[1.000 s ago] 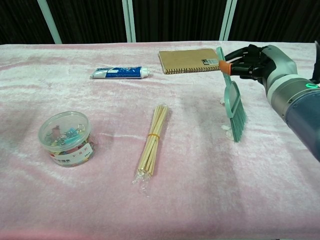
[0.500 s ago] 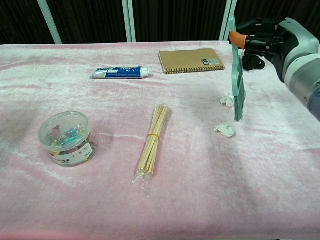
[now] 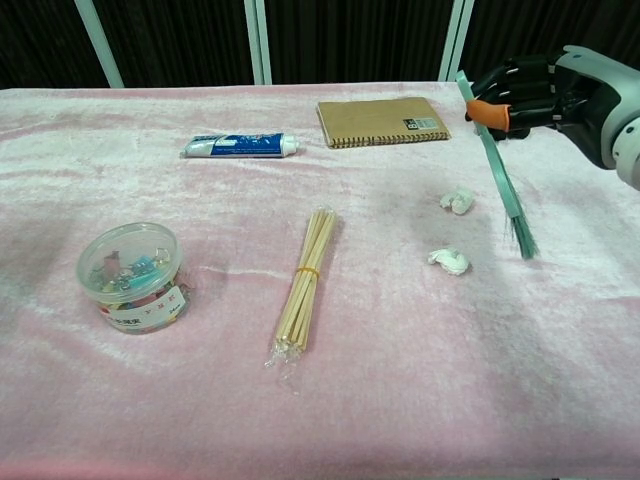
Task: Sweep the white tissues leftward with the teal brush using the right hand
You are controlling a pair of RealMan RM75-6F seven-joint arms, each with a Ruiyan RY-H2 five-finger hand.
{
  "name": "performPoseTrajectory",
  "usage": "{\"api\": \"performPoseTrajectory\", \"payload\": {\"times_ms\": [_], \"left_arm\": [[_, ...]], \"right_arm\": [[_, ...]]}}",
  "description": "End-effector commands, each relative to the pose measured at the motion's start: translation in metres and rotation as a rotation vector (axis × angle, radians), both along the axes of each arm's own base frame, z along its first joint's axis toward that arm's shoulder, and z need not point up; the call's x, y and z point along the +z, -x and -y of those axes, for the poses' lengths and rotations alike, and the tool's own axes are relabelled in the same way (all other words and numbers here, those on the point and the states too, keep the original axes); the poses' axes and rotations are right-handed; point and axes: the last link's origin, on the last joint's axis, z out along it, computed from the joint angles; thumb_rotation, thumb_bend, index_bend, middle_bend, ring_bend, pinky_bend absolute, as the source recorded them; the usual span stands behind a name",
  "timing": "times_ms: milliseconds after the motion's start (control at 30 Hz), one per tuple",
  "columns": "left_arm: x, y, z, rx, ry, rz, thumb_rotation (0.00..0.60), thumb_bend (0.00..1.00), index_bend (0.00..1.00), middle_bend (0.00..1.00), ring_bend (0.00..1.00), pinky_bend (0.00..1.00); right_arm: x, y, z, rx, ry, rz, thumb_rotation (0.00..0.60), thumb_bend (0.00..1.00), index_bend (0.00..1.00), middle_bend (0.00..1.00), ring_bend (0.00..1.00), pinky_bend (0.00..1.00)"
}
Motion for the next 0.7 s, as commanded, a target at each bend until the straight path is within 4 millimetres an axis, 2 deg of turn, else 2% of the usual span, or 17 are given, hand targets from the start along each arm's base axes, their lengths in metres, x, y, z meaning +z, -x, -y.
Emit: {"api": "performPoseTrajectory", "payload": {"times_ms": [33,167,333,700], "left_arm": [[0.000,0.000,0.000,0.002,0.000,-0.001,0.600,0.28,0.06,0.05,0.00,0.00],[0.000,0.000,0.000,0.007,-0.001,0.004,0.600,0.28,0.06,0.05,0.00,0.00],[-0.001,0.000,-0.001,0.010,0.003,-0.001,0.600,0.28,0.06,0.05,0.00,0.00],[0.000,0.001,-0.001,0.015,-0.001,0.001,0.600,0.28,0.06,0.05,0.00,0.00]], "right_arm": [[0.008,0.018,0.025,0.056,-0.051,-0.056,0.600,0.41,0.78,0.63,0.35,0.16],[0.013,0.029,0.040,0.078,-0.047,-0.086,0.600,0.42,0.78,0.63,0.35,0.16],[0.016,0.034,0.049,0.082,0.001,-0.083,0.600,0.42,0.78,0.62,0.35,0.16],[-0.009,0.028,0.064,0.101,0.019,-0.066,0.600,0.42,0.79,0.62,0.35,0.16]]}}
